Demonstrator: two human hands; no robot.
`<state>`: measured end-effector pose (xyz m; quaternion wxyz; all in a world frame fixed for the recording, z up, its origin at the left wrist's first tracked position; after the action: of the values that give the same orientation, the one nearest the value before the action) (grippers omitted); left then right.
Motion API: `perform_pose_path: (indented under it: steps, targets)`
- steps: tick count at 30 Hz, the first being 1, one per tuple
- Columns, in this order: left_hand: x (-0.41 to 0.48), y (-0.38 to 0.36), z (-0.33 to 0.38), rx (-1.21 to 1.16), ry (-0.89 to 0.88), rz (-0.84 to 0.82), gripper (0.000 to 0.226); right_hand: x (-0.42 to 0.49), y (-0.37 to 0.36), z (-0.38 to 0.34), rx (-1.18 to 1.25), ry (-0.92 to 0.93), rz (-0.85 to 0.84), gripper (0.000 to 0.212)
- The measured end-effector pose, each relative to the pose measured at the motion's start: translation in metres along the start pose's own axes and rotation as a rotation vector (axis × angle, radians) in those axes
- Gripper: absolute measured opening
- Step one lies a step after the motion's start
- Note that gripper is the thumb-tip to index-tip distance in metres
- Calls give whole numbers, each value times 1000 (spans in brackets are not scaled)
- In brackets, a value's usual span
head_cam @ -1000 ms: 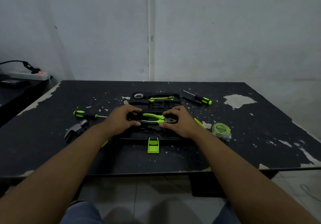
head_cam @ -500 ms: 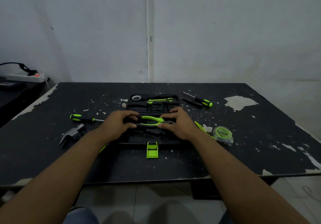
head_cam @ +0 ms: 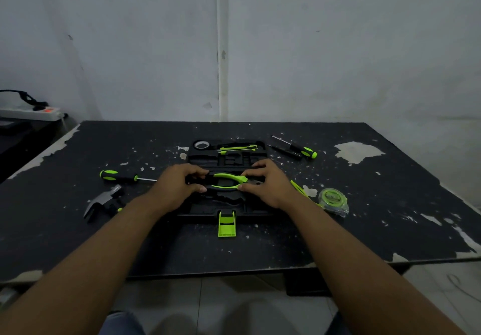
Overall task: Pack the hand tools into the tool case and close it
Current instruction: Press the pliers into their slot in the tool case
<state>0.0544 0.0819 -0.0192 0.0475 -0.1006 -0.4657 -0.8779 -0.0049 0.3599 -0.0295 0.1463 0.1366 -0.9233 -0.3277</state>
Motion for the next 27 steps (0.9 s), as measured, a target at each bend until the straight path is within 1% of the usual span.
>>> perform_pose_path:
  steps: [3, 6, 9, 11, 13, 16, 22, 27]
  targets:
    - [-5, 1, 3, 20, -29, 12, 50, 0, 1, -2, 6, -3, -1, 46]
    - [-12, -2, 3, 41, -93, 28, 49, -2, 2, -2, 18, 1, -11, 41]
    - [-15, -3, -1, 64, -159, 54, 52, 0, 1, -1, 127, 0, 35, 27]
    - [-14, 0, -1, 119, -207, 73, 56, 3, 2, -4, 230, -47, 75, 22]
    - [-11, 2, 1, 186, -260, 53, 55, 7, 4, -4, 283, -86, 99, 21]
    - [-6, 1, 0, 267, -308, -3, 50, 10, 4, -4, 315, -103, 71, 18]
    - [0, -2, -2, 266, -333, 42, 46, 14, 1, 1, 332, -118, 70, 22]
    - [8, -2, -4, 267, -320, 17, 45, 13, 1, -3, 428, -125, 63, 24]
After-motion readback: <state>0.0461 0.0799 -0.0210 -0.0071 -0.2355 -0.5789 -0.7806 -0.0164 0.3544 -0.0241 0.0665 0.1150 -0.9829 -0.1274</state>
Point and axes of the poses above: each hand's wrist, its own x-axis towards the middle knuckle, its own y-axis out of the back of the hand, z = x × y, the point moved 1 cm from there along x, towards the middle knuckle, and after that the axes turned 4 degrees about x, right-handed, at the moved point
